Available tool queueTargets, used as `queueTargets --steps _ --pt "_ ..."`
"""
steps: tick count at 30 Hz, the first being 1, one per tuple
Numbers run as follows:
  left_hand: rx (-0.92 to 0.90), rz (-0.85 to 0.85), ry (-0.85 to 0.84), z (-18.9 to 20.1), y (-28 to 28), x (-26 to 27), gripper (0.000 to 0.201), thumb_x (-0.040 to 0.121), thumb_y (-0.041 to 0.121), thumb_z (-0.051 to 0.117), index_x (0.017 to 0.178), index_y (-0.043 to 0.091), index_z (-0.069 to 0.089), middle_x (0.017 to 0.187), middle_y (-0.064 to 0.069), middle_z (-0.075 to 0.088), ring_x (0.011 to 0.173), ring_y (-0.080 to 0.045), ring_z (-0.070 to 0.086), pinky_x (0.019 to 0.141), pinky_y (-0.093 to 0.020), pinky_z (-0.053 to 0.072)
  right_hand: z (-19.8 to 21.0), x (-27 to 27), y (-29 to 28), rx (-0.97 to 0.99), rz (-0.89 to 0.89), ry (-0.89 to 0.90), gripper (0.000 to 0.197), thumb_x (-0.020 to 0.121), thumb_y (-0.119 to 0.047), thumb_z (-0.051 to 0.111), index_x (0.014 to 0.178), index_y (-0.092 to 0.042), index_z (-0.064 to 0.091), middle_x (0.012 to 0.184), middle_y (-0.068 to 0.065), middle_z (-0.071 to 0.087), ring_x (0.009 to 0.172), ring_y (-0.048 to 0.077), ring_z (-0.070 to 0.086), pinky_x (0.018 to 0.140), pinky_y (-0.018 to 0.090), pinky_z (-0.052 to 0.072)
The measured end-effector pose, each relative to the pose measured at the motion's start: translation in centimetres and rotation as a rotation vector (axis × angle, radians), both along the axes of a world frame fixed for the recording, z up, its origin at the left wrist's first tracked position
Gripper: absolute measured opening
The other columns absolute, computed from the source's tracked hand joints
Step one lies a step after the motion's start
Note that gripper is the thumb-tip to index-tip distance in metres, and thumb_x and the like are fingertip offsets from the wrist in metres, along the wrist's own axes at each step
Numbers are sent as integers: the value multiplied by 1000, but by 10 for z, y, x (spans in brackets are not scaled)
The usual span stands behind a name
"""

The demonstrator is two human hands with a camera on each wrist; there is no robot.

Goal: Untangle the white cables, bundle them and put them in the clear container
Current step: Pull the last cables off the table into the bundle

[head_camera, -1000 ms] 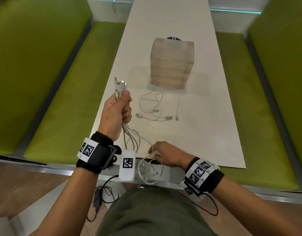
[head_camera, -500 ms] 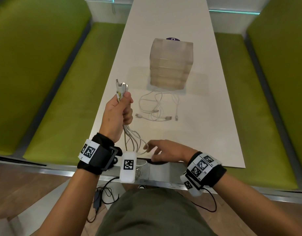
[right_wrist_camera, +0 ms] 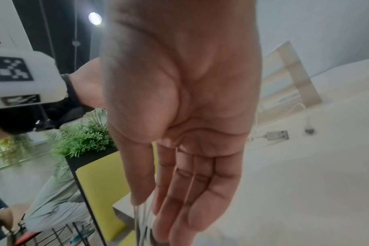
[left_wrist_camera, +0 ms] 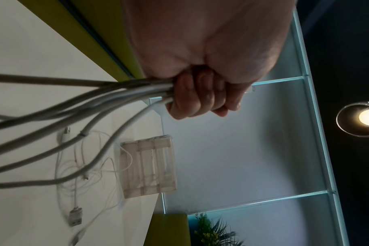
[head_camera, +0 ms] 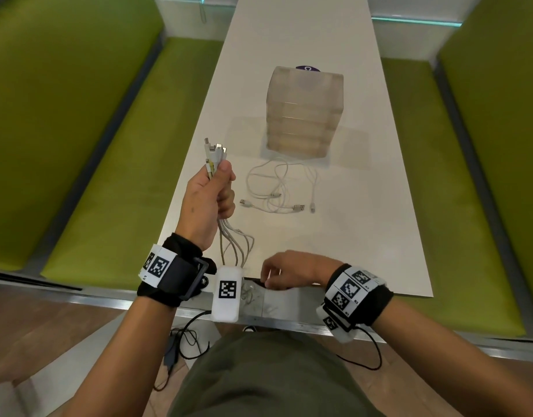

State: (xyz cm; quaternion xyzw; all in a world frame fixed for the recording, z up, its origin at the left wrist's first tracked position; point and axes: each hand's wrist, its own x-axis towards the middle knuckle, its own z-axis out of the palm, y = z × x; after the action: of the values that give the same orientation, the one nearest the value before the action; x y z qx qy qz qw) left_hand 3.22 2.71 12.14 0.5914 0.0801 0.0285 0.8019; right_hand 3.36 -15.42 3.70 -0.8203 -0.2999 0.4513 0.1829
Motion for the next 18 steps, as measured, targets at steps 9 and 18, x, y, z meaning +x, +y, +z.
queueTargets --steps 9,18 --pt "48 -7 40 -7 -7 1 23 100 22 46 78 16 46 52 10 24 45 -7 19 43 -22 16 -9 26 -12 118 -429 -263 15 87 -24 64 98 -16 56 105 6 62 94 23 59 83 35 46" --pt "16 30 144 -28 3 0 16 99 14 46 83 15 45 54 8 25 46 -8 20 43 -22 16 -35 82 -48 3 -591 -563 38 95 -17 49 134 -16 49 125 13 47 111 32 51 90 39 44"
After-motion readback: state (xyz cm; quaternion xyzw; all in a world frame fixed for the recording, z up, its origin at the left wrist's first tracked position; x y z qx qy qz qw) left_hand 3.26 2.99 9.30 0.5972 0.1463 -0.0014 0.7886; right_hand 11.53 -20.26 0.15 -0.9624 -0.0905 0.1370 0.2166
